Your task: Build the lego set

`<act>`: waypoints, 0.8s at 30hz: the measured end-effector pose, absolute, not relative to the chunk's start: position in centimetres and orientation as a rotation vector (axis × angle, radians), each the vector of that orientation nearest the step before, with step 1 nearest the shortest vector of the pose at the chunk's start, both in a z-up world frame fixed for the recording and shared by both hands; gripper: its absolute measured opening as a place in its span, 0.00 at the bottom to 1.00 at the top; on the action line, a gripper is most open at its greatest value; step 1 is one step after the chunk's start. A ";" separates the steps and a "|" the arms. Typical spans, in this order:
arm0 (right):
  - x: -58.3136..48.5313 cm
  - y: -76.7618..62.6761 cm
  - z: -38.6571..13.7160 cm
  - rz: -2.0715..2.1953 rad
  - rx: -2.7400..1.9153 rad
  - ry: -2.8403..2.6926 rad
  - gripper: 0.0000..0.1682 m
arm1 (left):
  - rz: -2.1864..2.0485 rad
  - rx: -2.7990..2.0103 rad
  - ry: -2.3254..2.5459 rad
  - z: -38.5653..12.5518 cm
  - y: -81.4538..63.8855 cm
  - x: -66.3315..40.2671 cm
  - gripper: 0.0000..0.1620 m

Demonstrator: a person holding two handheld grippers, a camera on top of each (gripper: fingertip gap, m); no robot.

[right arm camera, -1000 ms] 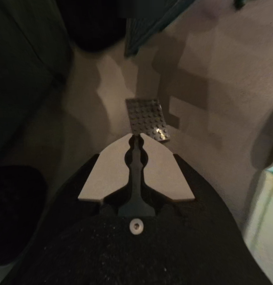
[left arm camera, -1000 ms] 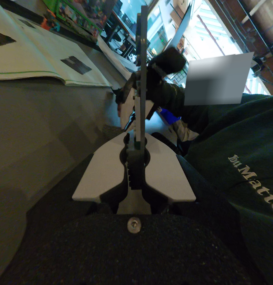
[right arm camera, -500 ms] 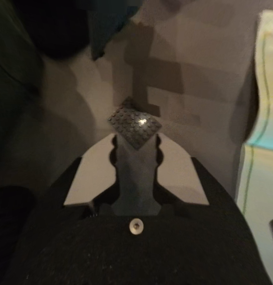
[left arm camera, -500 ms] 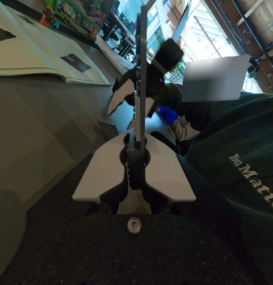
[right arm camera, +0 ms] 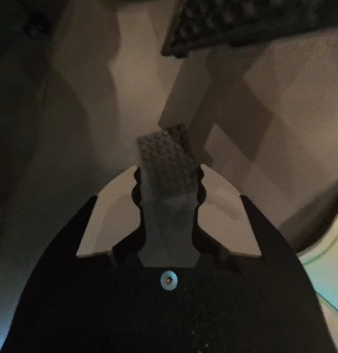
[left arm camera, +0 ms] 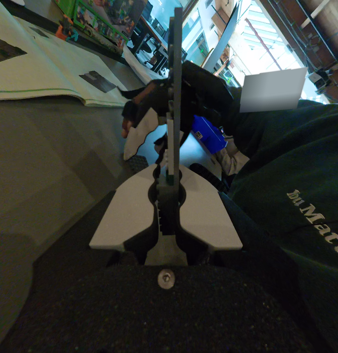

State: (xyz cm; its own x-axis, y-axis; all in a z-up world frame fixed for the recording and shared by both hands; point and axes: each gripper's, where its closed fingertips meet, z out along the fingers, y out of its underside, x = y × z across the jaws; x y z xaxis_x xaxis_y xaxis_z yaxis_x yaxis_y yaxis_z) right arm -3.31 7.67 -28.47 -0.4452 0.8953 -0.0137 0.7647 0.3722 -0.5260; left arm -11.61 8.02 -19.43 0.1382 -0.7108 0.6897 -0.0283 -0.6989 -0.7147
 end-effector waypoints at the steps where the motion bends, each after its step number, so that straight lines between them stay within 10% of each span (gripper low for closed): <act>1: -3.2 7.9 -28.5 0.701 -1.452 -2.368 0.30 | -1.610 -1.867 0.702 -19.4 8.0 -11.7 0.09; 7: -3.2 7.2 -27.9 0.896 -1.663 -2.275 0.29 | -1.621 -1.869 0.685 -19.5 8.2 -11.8 0.09; 15: -3.9 6.7 -21.5 2.220 -2.435 -1.094 0.30 | -1.656 -1.859 0.700 -19.4 8.1 -11.4 0.09; 24: -2.2 7.6 -21.3 2.371 -2.458 -0.807 0.38 | -1.663 -1.866 0.701 -19.6 7.9 -11.3 0.09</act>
State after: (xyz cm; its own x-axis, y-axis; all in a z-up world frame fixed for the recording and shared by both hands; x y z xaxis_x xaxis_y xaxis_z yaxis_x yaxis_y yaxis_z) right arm -2.19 7.55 -21.26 0.0154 0.0688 -0.9975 0.5540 -0.8311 -0.0488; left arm -11.35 7.93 -19.60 0.1037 -0.6926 0.7138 -0.0276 -0.7194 -0.6940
